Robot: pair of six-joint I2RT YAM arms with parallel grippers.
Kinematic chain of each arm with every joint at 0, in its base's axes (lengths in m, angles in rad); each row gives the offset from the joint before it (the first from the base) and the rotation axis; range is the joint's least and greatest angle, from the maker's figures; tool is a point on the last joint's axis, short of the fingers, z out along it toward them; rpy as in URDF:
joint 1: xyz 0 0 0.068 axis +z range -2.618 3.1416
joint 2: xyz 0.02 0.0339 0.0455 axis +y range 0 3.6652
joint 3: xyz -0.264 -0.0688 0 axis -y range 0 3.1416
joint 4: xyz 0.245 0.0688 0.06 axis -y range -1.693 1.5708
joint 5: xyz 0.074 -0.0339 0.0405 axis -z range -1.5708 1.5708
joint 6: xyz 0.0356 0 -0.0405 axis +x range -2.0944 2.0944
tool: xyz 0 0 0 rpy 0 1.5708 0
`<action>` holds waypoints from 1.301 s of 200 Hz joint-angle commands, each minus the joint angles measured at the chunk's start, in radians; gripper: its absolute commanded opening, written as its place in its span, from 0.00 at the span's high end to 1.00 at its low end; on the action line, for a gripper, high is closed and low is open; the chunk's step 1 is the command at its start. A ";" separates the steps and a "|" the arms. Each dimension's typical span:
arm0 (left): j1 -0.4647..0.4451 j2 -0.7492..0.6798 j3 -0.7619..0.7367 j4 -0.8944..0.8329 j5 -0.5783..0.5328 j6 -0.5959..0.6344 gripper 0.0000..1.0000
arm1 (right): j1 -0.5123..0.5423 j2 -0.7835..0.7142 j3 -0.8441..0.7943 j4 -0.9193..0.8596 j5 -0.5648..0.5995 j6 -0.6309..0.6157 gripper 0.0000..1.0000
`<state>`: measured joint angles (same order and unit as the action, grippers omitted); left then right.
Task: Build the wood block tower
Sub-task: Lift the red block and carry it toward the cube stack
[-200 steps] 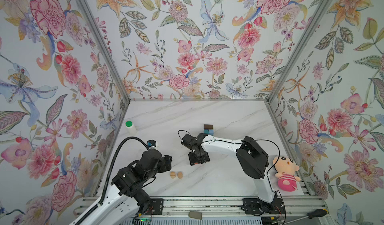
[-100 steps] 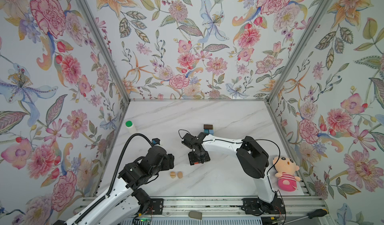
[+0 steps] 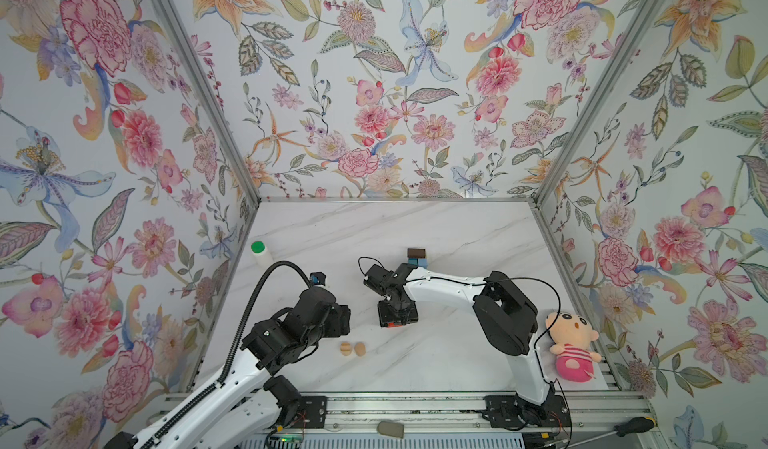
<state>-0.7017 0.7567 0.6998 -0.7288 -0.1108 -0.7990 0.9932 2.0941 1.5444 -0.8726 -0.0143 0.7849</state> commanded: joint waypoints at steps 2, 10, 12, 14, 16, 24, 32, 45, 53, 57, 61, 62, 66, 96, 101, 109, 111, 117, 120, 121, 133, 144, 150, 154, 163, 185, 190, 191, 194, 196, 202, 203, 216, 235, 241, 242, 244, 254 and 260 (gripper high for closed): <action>0.018 0.005 0.039 -0.008 0.002 0.057 0.17 | -0.001 -0.001 0.017 0.006 0.018 0.041 0.45; 0.022 0.006 0.040 -0.008 0.004 0.066 0.17 | -0.001 -0.002 0.017 0.006 0.021 0.047 0.47; 0.023 0.007 0.040 -0.008 0.005 0.067 0.17 | -0.001 -0.002 0.017 0.006 0.021 0.048 0.47; 0.023 0.007 0.041 -0.008 0.006 0.069 0.17 | -0.002 -0.003 0.018 0.007 0.021 0.048 0.47; 0.024 0.008 0.041 -0.008 0.006 0.071 0.17 | -0.003 -0.004 0.019 0.007 0.023 0.049 0.47; 0.028 0.012 0.042 -0.005 0.011 0.082 0.17 | -0.005 -0.008 0.020 0.005 0.024 0.049 0.48; 0.031 0.016 0.043 0.000 0.015 0.091 0.17 | -0.007 -0.013 0.023 0.002 0.028 0.051 0.50; 0.033 0.022 0.047 0.007 0.026 0.108 0.16 | -0.018 -0.024 0.035 -0.009 0.038 0.049 0.50; 0.036 0.028 0.050 0.012 0.030 0.121 0.16 | -0.026 -0.031 0.047 -0.020 0.047 0.047 0.50; 0.034 0.030 0.053 0.016 0.035 0.124 0.16 | -0.031 -0.036 0.055 -0.025 0.052 0.045 0.50; 0.037 0.032 0.053 0.020 0.037 0.129 0.16 | -0.037 -0.038 0.064 -0.033 0.055 0.042 0.50; 0.037 0.032 0.054 0.021 0.038 0.130 0.16 | -0.039 -0.039 0.066 -0.035 0.057 0.041 0.50; 0.037 0.035 0.057 0.024 0.041 0.135 0.16 | -0.044 -0.041 0.074 -0.041 0.061 0.039 0.50; 0.043 0.045 0.066 0.089 0.086 0.193 0.12 | -0.092 -0.038 0.156 -0.096 0.094 0.001 0.50; 0.044 0.048 0.067 0.106 0.097 0.204 0.10 | -0.099 -0.034 0.165 -0.101 0.098 -0.006 0.50; 0.045 0.058 0.070 0.133 0.108 0.220 0.06 | -0.114 -0.028 0.184 -0.111 0.105 -0.018 0.50; 0.045 0.060 0.070 0.139 0.110 0.224 0.05 | -0.118 -0.026 0.187 -0.114 0.106 -0.021 0.50; 0.046 0.071 0.074 0.157 0.117 0.233 0.04 | -0.129 -0.020 0.202 -0.121 0.109 -0.030 0.50; 0.047 0.078 0.077 0.164 0.118 0.235 0.03 | -0.136 -0.018 0.208 -0.125 0.110 -0.033 0.50; 0.047 0.079 0.078 0.167 0.118 0.237 0.03 | -0.138 -0.017 0.210 -0.126 0.111 -0.035 0.50; 0.048 0.111 0.097 0.192 0.119 0.243 0.02 | -0.160 -0.006 0.248 -0.143 0.110 -0.057 0.50; 0.048 0.141 0.114 0.225 0.125 0.252 0.01 | -0.184 0.005 0.280 -0.155 0.117 -0.083 0.50; 0.047 0.161 0.121 0.243 0.125 0.259 0.01 | -0.198 0.013 0.301 -0.163 0.120 -0.097 0.50; 0.049 0.174 0.127 0.256 0.125 0.264 0.01 | -0.209 0.019 0.315 -0.168 0.123 -0.109 0.50; 0.049 0.209 0.139 0.282 0.127 0.272 0.01 | -0.230 0.036 0.352 -0.185 0.132 -0.133 0.50; 0.056 0.314 0.213 0.297 0.120 0.281 0.01 | -0.283 0.093 0.455 -0.231 0.148 -0.183 0.50; 0.057 0.337 0.233 0.296 0.115 0.285 0.01 | -0.293 0.106 0.479 -0.242 0.146 -0.191 0.50; 0.057 0.342 0.237 0.297 0.115 0.285 0.01 | -0.296 0.109 0.484 -0.244 0.146 -0.193 0.50; 0.056 0.353 0.247 0.298 0.111 0.288 0.01 | -0.300 0.117 0.496 -0.249 0.146 -0.198 0.50; 0.054 0.361 0.253 0.299 0.109 0.289 0.01 | -0.305 0.123 0.505 -0.252 0.144 -0.202 0.50; 0.057 0.380 0.266 0.303 0.098 0.292 0.01 | -0.314 0.139 0.528 -0.258 0.142 -0.209 0.50; 0.057 0.383 0.268 0.303 0.097 0.292 0.01 | -0.316 0.141 0.529 -0.259 0.143 -0.211 0.50; 0.065 0.417 0.290 0.314 0.089 0.293 0.01 | -0.331 0.166 0.562 -0.267 0.140 -0.222 0.50; 0.079 0.455 0.316 0.320 0.094 0.297 0.01 | -0.339 0.180 0.572 -0.267 0.141 -0.226 0.49; 0.082 0.465 0.321 0.323 0.095 0.299 0.01 | -0.340 0.184 0.574 -0.267 0.142 -0.227 0.50; 0.083 0.466 0.321 0.322 0.095 0.299 0.01 | -0.340 0.185 0.574 -0.267 0.142 -0.227 0.50; 0.084 0.469 0.323 0.322 0.097 0.300 0.01 | -0.339 0.186 0.574 -0.268 0.142 -0.228 0.50; 0.091 0.479 0.328 0.328 0.103 0.305 0.01 | -0.339 0.190 0.574 -0.267 0.139 -0.230 0.50; 0.096 0.484 0.328 0.332 0.108 0.307 0.01 | -0.362 0.191 0.573 -0.267 0.136 -0.231 0.50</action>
<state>-0.6285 1.2179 0.9951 -0.4160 -0.0063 -0.5240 0.6437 2.2711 2.0911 -1.0966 0.1139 0.5812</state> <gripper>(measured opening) 0.991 0.605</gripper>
